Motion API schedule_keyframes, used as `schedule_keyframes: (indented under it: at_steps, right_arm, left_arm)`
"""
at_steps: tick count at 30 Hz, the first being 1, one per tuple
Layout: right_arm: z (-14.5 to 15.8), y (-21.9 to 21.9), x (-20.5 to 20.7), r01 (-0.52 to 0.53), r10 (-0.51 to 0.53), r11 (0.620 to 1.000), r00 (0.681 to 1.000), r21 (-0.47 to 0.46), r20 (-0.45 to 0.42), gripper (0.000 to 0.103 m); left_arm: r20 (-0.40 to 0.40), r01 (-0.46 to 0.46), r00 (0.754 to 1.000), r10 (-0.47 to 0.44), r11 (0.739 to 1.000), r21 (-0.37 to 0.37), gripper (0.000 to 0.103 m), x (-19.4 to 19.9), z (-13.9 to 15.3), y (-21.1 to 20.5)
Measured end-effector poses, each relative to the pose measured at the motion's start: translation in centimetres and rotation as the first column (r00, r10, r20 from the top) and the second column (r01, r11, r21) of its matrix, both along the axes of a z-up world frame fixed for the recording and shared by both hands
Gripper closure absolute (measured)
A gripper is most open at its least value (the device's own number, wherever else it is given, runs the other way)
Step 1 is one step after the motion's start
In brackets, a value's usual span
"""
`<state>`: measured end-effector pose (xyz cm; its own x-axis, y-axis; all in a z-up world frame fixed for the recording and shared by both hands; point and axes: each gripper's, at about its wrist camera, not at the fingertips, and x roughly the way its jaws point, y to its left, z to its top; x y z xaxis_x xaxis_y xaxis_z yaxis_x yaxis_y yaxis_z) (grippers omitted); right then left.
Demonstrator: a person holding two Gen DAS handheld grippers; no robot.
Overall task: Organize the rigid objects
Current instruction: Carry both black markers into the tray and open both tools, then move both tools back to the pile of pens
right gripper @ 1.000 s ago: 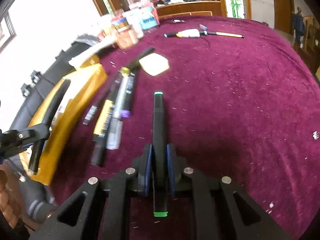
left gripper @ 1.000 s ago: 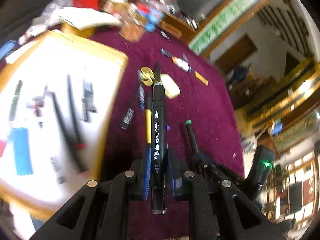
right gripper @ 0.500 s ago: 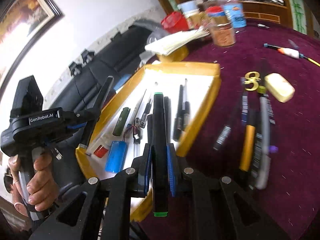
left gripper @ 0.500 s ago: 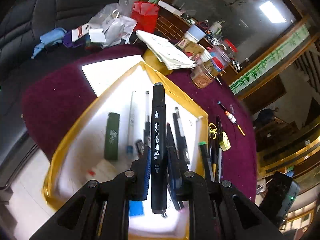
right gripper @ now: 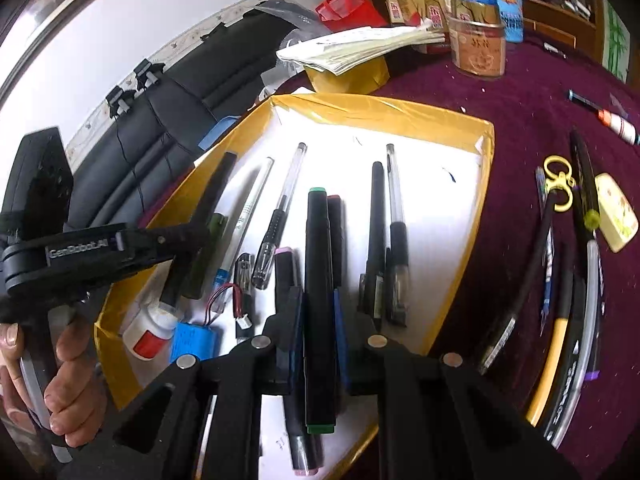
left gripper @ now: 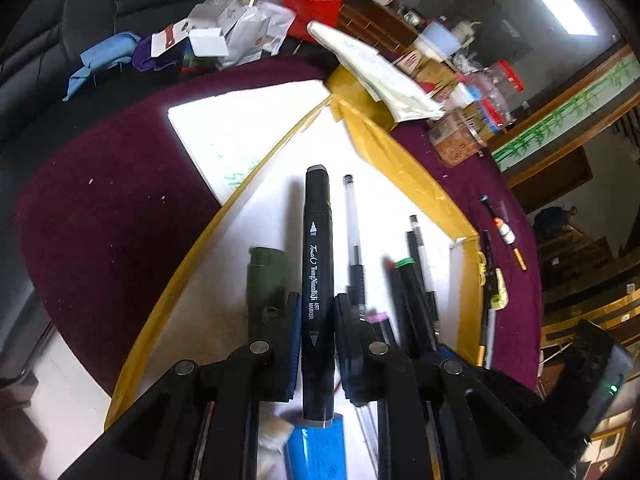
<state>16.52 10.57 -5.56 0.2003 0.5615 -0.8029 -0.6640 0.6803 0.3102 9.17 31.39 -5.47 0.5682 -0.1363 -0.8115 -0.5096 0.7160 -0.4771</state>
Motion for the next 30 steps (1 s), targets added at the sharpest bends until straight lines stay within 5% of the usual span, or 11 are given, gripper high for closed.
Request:
schedule_keyframes:
  at_steps: [11,13,15,19,25,30]
  right_arm:
    - [0.0,1.1,-0.7,-0.022,0.026,0.997,0.998,-0.067,0.050,0.085]
    - [0.1,0.8,-0.8,-0.033,0.036,0.998,0.998,-0.060,0.046,0.076]
    - [0.6,0.2,-1.0,-0.035,0.036,0.999,0.998,-0.030,0.044,0.067]
    - [2.1,-2.5,-1.7,-0.031,0.030,0.999,0.999,0.043,0.041,0.066]
    - [3.2,-10.2,-1.9,0.082,-0.087,0.989,0.996,0.123,0.033,0.066]
    - [2.2,-16.1,-0.4,0.210,-0.214,0.972,0.977,0.103,0.020,0.066]
  left_arm:
    - [-0.016,0.001,1.000,0.000,0.999,0.035,0.085,0.2,0.1,-0.1]
    - [0.009,0.006,1.000,-0.006,1.000,0.007,0.073,-0.1,0.2,-0.1]
    - [0.028,0.009,1.000,-0.009,1.000,0.011,0.044,-0.5,0.7,-0.4]
    - [0.074,0.022,0.997,-0.029,0.995,0.102,0.044,-2.1,3.0,-2.4]
    - [0.172,0.092,0.979,-0.112,0.989,0.118,0.044,-5.1,5.0,-8.7]
    - [0.191,0.206,0.955,-0.226,0.971,0.120,0.044,-5.7,5.3,-14.4]
